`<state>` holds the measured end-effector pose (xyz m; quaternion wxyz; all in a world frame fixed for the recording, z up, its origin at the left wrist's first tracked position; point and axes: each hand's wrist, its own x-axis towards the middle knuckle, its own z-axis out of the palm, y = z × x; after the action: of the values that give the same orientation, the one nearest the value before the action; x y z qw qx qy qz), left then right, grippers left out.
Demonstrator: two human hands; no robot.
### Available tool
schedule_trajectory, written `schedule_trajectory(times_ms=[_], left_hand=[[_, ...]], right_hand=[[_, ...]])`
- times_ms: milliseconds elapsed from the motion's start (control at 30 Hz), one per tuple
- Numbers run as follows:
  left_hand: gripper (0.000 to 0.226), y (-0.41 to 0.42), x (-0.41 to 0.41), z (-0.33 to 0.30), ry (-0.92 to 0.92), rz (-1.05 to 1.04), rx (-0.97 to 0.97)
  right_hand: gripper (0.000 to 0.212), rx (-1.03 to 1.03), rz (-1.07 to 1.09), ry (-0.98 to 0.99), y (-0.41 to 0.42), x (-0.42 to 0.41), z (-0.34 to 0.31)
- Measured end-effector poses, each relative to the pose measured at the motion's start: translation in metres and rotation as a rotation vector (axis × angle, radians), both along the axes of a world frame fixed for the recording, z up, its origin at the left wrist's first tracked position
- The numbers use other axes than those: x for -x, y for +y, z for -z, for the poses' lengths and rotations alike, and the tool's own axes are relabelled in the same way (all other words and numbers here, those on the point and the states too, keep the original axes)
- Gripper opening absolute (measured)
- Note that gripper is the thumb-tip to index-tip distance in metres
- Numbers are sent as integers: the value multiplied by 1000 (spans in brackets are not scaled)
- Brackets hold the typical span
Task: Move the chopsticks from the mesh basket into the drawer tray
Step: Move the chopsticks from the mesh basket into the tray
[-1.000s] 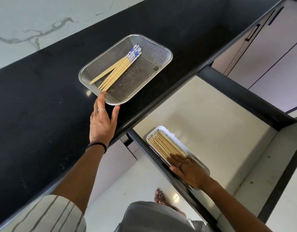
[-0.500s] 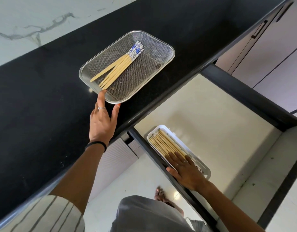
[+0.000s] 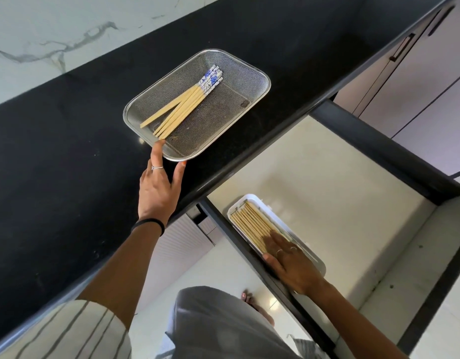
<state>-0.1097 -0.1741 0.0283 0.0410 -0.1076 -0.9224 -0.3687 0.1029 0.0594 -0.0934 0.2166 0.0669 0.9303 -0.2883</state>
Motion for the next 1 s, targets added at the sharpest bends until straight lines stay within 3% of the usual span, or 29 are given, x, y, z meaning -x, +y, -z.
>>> schedule_trajectory(times_ms=[333,467,567,733,1000], left_hand=[[56,0,0,1,10,15,-12],[56,-1,1,2,15,20,-12],[57,-2,1,3,18,20,-1],[57,-2,2,4,-1,17,-18],[63,-3,6,6,10,21,-33]], right_hand=[[71,-219,105,0,-7,-8,1],[75,-182,136,28,-8,-10,-6],[61,-91,147,98,-7,0,-20],[52,136,191,352,-10,40,-77],[39,107,148,886,-19,158,-168]])
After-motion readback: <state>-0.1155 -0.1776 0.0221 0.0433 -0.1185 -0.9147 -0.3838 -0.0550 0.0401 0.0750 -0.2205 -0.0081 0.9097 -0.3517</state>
